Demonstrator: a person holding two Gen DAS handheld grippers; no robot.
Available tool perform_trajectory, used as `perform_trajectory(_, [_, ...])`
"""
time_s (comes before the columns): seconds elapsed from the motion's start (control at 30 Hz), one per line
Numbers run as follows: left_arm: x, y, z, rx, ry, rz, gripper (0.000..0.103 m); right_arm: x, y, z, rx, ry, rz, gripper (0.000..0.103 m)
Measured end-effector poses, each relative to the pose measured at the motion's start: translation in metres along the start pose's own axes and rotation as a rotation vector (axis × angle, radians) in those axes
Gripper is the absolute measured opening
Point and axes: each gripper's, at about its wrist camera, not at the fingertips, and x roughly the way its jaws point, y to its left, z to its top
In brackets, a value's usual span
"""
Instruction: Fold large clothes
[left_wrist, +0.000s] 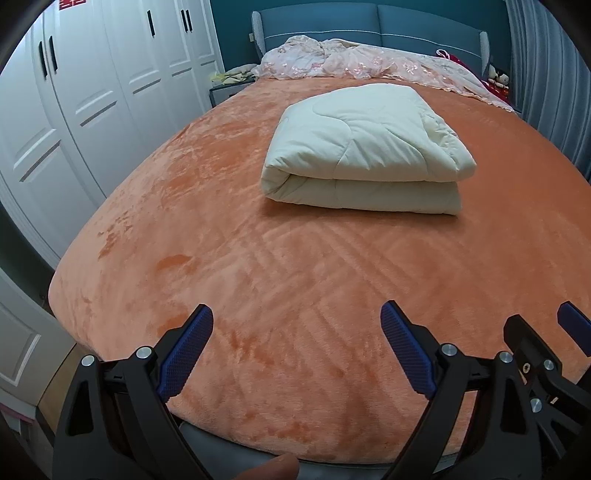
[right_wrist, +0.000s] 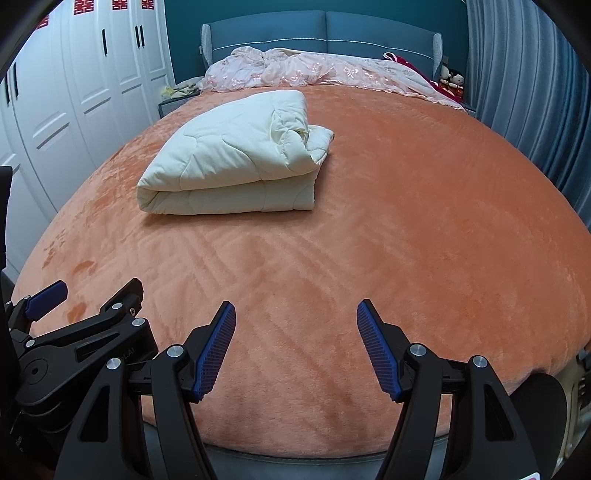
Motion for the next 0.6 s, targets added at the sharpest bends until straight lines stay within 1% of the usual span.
perform_trajectory(0.6, [0.0028, 0.0027, -0.0019, 0.0, -0.001, -0.001, 0.089, 0.0019, 0.0016, -0.0029, 0.004, 0.004, -0.006, 0.066])
